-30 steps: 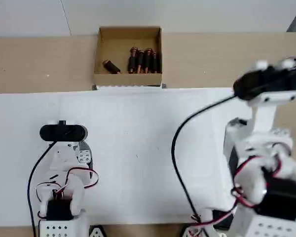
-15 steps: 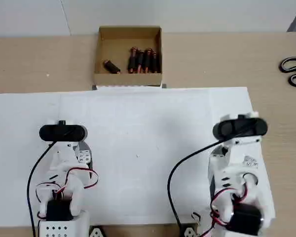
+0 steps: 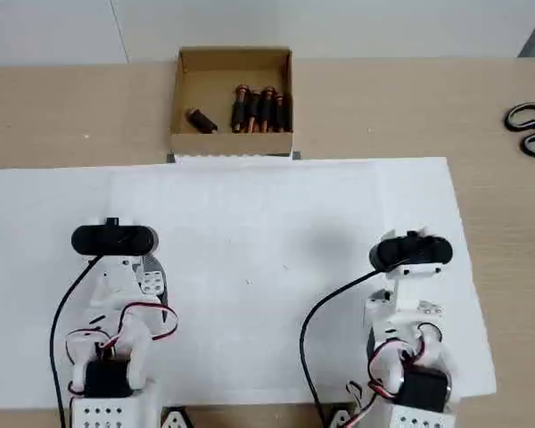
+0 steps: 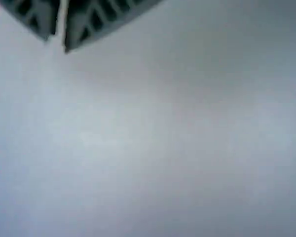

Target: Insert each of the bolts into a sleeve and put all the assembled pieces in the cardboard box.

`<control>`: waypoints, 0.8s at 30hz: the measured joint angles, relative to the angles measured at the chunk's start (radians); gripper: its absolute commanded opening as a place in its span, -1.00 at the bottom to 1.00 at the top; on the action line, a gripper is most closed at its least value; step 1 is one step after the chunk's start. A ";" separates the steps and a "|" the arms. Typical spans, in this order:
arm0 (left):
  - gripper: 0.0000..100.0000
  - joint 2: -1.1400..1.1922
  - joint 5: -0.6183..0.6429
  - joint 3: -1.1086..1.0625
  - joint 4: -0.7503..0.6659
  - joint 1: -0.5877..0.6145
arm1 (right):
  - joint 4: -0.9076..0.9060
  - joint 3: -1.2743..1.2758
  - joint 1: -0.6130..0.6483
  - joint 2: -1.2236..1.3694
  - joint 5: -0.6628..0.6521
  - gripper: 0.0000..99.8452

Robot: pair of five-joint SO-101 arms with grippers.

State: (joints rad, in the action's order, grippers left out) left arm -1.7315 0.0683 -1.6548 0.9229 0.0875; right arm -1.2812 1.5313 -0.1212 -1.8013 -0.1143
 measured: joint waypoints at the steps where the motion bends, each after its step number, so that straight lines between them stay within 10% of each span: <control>1: -0.99 0.000 0.000 0.000 0.000 0.000 | 0.012 0.018 0.000 0.000 0.000 -0.99; 24: -0.99 0.000 0.000 0.000 0.000 0.000 | 0.043 0.071 0.000 0.000 0.000 -0.99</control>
State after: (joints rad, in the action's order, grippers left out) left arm -1.7315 0.0683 -1.6548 0.9229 0.0875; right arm -1.2382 1.6019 -0.1212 -1.8013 -0.1143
